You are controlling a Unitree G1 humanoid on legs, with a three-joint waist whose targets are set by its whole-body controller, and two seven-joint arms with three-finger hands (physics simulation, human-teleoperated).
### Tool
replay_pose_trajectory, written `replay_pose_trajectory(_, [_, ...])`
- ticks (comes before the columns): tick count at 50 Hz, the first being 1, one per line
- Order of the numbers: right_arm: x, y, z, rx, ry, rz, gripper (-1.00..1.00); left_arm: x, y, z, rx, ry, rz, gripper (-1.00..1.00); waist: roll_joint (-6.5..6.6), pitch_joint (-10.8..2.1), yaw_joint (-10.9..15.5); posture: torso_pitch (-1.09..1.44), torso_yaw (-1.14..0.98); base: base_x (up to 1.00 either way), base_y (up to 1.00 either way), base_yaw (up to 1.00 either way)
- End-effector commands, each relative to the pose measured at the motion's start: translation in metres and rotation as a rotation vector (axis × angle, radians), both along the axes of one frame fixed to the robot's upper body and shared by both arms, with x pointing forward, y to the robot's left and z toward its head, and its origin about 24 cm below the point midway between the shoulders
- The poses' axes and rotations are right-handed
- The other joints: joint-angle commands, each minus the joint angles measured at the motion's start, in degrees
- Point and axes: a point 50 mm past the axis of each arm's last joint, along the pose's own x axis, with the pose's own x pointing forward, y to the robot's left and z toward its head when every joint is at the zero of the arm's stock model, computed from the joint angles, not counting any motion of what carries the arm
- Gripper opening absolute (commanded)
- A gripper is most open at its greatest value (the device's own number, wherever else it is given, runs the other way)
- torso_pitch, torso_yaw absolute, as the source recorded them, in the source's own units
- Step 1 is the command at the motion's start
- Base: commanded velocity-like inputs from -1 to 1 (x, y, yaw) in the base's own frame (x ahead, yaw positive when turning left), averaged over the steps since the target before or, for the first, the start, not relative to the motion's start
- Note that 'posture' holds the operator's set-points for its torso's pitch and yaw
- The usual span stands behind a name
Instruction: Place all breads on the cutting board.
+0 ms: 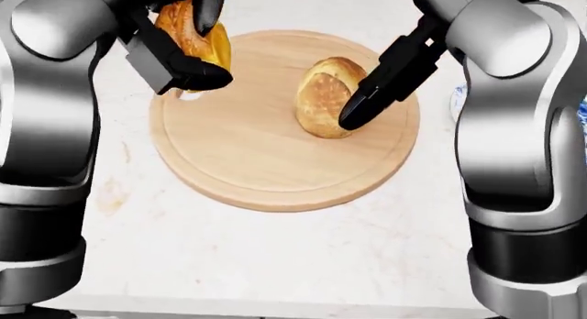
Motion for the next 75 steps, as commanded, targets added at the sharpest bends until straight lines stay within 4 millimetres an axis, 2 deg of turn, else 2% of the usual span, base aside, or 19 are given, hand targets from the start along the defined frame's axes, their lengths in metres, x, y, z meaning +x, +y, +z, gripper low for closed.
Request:
replay_pose_trajectory(1, [-0.008,0.0,0.019,0.002,-0.076,0.005,1.0,-0.007,-0.003,0.025,0.013,-0.129,0.0,-1.0,0.02,-2.02,0.1,0.0,0.0,0.0,0.0,0.0])
replay_pose_trajectory(5, [-0.011,0.0,0.023,0.005,-0.079,0.012,1.0,-0.001,-0.016,0.015,0.041,-0.116,-0.02,-1.0,-0.03,-2.04,0.0,0.0,0.0,0.0,0.0,0.0])
replay_pose_trajectory(13, [-0.012,0.002,0.022,0.018,-0.079,0.023,1.0,0.007,-0.026,-0.003,0.1,-0.093,-0.036,-1.0,-0.13,-2.17,-0.1,0.0,0.0,0.0,0.0,0.0])
replay_pose_trajectory(24, [-0.011,0.003,0.022,0.022,-0.082,0.025,1.0,0.009,-0.028,-0.019,0.161,-0.078,-0.048,-1.0,-0.11,-2.19,-0.1,0.0,0.0,0.0,0.0,0.0])
replay_pose_trajectory(32, [-0.009,-0.002,0.016,0.028,-0.08,0.013,1.0,0.009,-0.033,-0.028,0.173,-0.062,-0.067,-0.57,-0.25,-2.23,0.0,0.0,0.0,0.0,0.0,0.0])
replay_pose_trajectory(33, [-0.009,-0.002,0.016,0.029,-0.079,0.013,1.0,0.009,-0.034,-0.03,0.175,-0.058,-0.07,-0.38,-0.27,-2.24,0.0,0.0,0.0,0.0,0.0,0.0])
replay_pose_trajectory(35, [-0.009,-0.002,0.015,0.029,-0.079,0.013,1.0,0.009,-0.035,-0.031,0.177,-0.055,-0.073,-0.29,-0.28,-2.24,0.0,0.0,0.0,0.0,0.0,0.0])
replay_pose_trajectory(47, [-0.008,-0.001,0.013,0.029,-0.079,0.013,1.0,0.007,-0.035,-0.036,0.188,-0.043,-0.082,-0.08,-0.22,-2.33,0.1,0.0,0.0,0.0,0.0,0.0])
replay_pose_trajectory(51, [-0.008,-0.001,0.014,0.03,-0.079,0.013,1.0,0.006,-0.037,-0.037,0.194,-0.039,-0.087,0.12,-0.24,-2.36,0.1,0.0,0.0,0.0,0.0,0.0])
replay_pose_trajectory(54, [-0.008,-0.001,0.014,0.029,-0.078,0.015,1.0,0.005,-0.037,-0.033,0.194,-0.043,-0.088,0.23,-0.25,-2.38,0.1,0.0,0.0,0.0,0.0,0.0])
replay_pose_trajectory(57, [-0.008,0.0,0.015,0.029,-0.079,0.016,1.0,0.004,-0.037,-0.029,0.193,-0.051,-0.087,0.43,-0.26,-2.38,0.1,0.0,0.0,0.0,0.0,0.0])
replay_pose_trajectory(61, [-0.008,-0.001,0.016,0.029,-0.08,0.015,1.0,0.003,-0.038,-0.026,0.193,-0.057,-0.089,0.55,-0.24,-2.34,0.1,0.0,0.0,0.0,0.0,0.0])
replay_pose_trajectory(68, [-0.009,-0.004,0.018,0.029,-0.082,0.012,1.0,-0.001,-0.036,-0.022,0.191,-0.066,-0.088,0.55,-0.2,-2.42,0.0,0.0,0.0,0.0,0.0,0.0])
replay_pose_trajectory(75, [-0.023,-0.016,0.035,0.073,-0.105,0.01,1.0,-0.025,-0.018,0.014,0.127,-0.136,-0.069,0.55,-0.21,-2.02,0.0,0.0,0.0,0.0,0.0,0.0])
